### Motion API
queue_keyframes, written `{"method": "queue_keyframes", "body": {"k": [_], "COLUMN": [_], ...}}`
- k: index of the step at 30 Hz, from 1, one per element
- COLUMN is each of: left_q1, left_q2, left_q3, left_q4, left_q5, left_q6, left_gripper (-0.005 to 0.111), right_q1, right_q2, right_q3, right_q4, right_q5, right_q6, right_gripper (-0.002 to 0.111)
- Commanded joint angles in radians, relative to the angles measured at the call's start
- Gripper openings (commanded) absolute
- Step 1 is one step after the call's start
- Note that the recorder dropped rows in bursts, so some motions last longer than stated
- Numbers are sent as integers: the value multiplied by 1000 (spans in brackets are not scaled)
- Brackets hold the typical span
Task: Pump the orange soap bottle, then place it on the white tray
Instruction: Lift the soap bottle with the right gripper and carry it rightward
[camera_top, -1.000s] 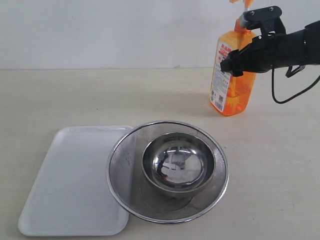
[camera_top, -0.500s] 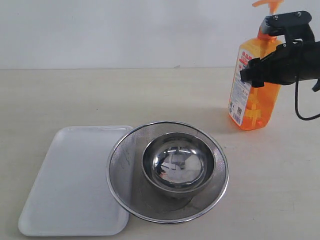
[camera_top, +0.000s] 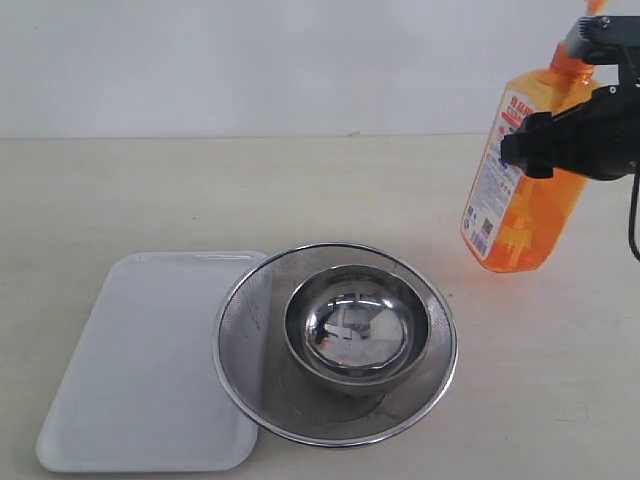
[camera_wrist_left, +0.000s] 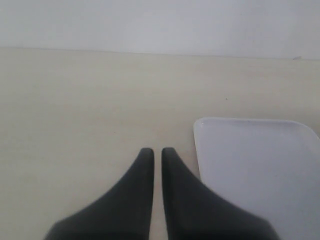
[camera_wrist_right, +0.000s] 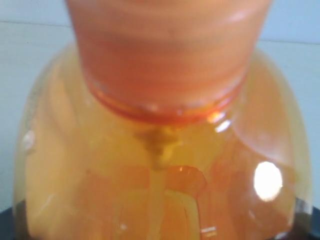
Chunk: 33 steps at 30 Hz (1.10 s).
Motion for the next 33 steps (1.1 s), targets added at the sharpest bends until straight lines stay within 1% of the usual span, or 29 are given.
{"method": "queue_keyframes", "body": {"k": [1,21,28,33], "left_q1": [-6,-6,-6,-6], "left_q2": [2,2,2,2], "left_q3": [3,3,3,3], "left_q4": [3,3,3,3], "left_q5": [-10,-10,-10,-10], "left_q6": [-2,-2,-2,-2], "left_gripper": [5,5,5,5], "right_q1": [-5,-5,-5,-5], "right_q2": [-103,-491,-602,-635], "right_q3": [36,310,360,396], "right_q4": [46,52,45,44], "right_q5": [9,6,19,39], "right_q6": [2,78,90,90], "right_gripper": [0,0,0,0]}}
